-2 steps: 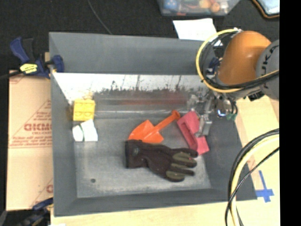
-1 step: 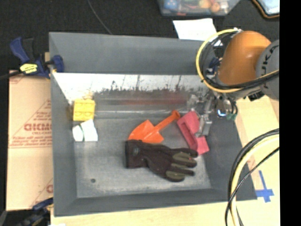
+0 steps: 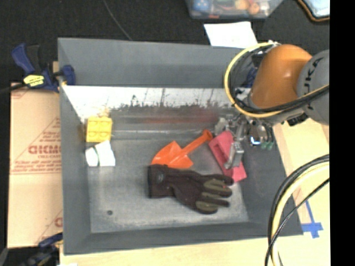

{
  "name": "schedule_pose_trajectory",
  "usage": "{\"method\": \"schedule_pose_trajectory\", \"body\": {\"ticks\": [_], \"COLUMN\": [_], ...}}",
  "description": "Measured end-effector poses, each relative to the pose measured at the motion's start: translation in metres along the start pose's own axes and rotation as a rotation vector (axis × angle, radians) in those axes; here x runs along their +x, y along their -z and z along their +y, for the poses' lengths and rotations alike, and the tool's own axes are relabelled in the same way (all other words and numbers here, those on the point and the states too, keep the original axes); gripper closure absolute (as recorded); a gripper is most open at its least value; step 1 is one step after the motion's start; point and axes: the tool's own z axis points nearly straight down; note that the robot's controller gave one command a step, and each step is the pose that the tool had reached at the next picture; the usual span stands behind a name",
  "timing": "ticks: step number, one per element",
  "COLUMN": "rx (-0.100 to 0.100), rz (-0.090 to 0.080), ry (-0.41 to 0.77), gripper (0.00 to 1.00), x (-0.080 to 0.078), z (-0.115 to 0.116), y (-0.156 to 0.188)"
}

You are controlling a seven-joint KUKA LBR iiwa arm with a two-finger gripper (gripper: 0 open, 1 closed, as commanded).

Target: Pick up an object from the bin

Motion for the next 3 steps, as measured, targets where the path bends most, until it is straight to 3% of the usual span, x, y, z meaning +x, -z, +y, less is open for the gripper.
{"method": "schedule_pose_trajectory", "body": {"ticks": [1,2,3], "rx": [0.001,0.005,0.005], "rz": [0.001,-0.007,-0.007], "ry": [0.044,0.065,0.065], "gripper": [0.00,1.00,1.00], "x": [-0.010,0.026,0.026], "z": [0.008,0.016,0.016], "y": [-0.044,-0.042,-0.042]}}
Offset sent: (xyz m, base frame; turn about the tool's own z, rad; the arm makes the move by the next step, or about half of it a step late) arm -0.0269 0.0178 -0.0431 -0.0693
